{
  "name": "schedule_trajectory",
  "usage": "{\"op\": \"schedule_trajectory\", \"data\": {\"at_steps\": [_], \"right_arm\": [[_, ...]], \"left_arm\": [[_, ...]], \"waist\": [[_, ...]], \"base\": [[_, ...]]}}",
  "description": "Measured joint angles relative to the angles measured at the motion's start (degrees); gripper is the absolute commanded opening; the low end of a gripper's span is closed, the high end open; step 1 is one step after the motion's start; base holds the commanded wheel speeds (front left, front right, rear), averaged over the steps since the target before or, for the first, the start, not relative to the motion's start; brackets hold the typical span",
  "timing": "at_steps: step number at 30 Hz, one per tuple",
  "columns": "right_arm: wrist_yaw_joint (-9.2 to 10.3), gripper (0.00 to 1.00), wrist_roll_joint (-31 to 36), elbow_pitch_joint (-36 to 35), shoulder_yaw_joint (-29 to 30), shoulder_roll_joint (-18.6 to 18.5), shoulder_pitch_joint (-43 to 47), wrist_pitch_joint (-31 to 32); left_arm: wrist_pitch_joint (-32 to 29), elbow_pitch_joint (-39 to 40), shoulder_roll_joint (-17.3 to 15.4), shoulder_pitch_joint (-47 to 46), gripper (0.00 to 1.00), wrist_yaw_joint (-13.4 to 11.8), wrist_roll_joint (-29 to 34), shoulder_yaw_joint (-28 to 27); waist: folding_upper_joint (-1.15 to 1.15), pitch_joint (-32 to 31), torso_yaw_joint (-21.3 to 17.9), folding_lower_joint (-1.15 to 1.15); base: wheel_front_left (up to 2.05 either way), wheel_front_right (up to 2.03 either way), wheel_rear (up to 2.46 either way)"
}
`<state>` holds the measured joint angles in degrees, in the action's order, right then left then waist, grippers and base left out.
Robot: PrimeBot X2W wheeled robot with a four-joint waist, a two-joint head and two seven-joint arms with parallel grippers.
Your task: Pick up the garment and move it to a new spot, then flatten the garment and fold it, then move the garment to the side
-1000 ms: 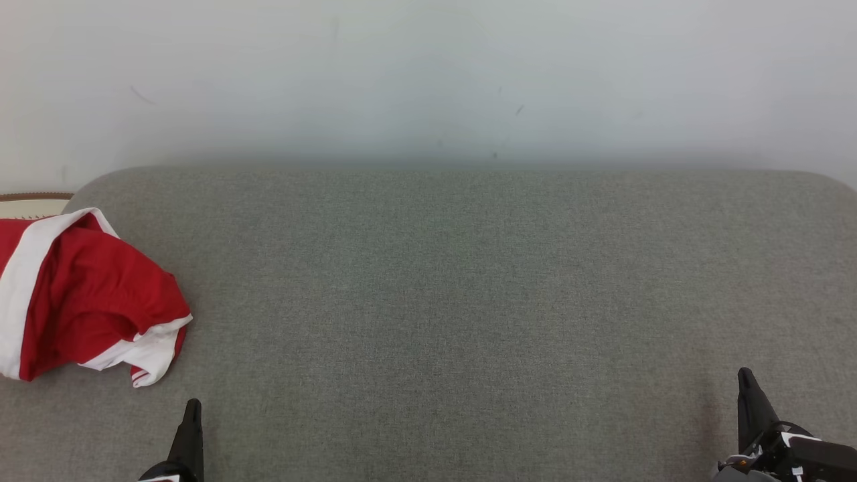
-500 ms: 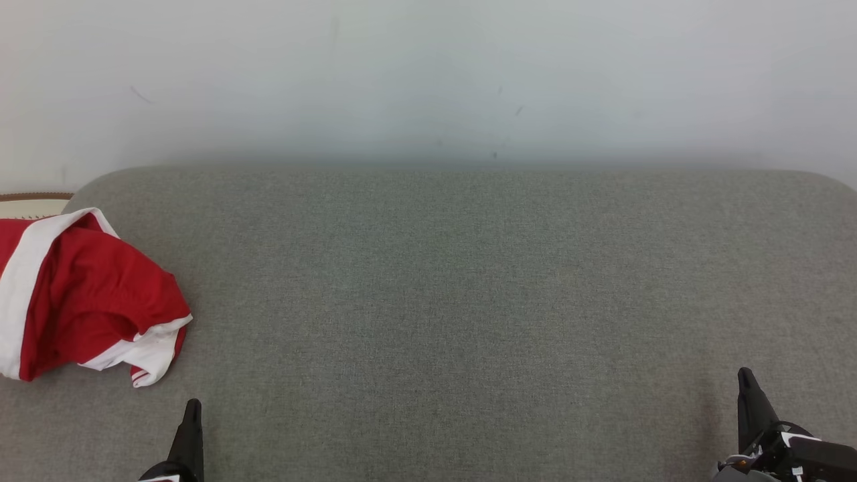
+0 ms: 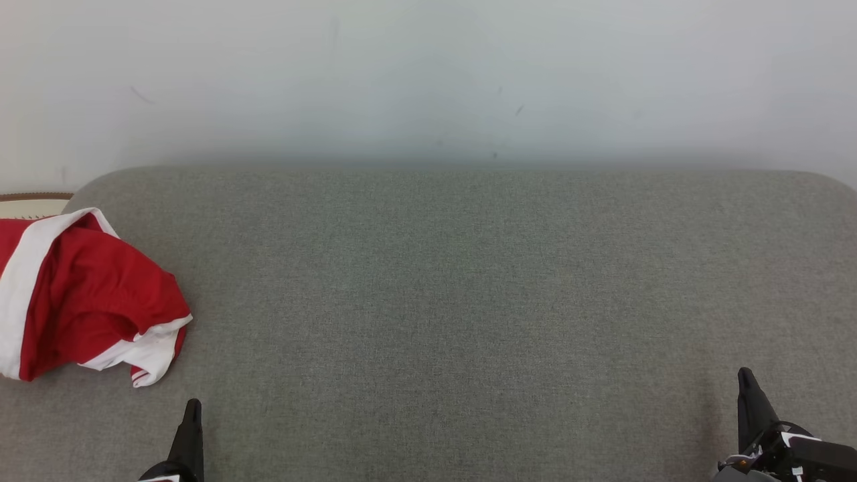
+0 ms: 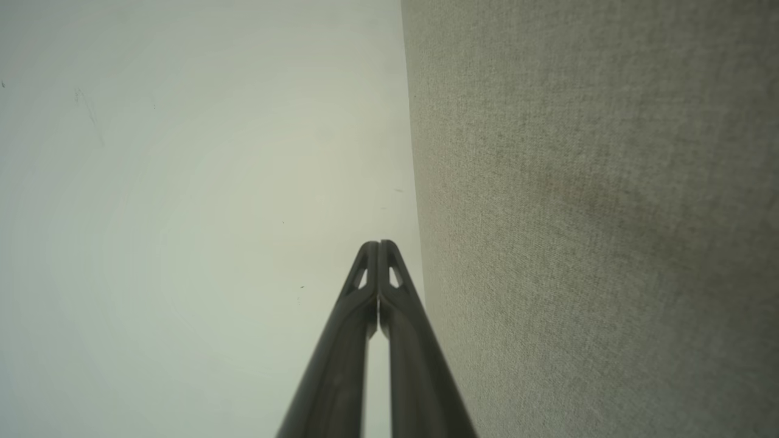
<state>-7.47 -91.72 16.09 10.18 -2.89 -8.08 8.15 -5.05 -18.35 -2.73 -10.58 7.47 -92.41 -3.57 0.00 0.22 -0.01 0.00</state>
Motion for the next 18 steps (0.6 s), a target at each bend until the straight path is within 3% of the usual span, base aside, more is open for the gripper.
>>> {"op": "schedule_trajectory", "data": {"at_steps": [5, 6, 18], "right_arm": [[0.00, 0.00, 0.00, 0.00, -0.01, 0.00, -0.01, 0.00], [-0.01, 1.00, 0.00, 0.24, -0.03, 0.02, 0.22, -0.03], [0.00, 1.00, 2.46, 1.40, -3.33, -0.45, 2.01, -2.41]], "left_arm": [[0.00, 0.00, 0.00, 0.00, 0.00, 0.00, 0.00, 0.00], [0.00, -0.24, 0.07, 0.08, 1.00, -0.01, 0.00, 0.02], [2.19, -1.58, 0.48, 2.05, 1.00, -0.07, 3.72, 0.85]], "waist": [[0.00, 0.00, 0.00, 0.00], [0.00, 0.00, 0.00, 0.00], [0.00, 0.13, -0.08, 0.00]], "base": [[0.00, 0.00, 0.00], [0.00, 0.00, 0.00], [0.00, 0.00, 0.00]]}}
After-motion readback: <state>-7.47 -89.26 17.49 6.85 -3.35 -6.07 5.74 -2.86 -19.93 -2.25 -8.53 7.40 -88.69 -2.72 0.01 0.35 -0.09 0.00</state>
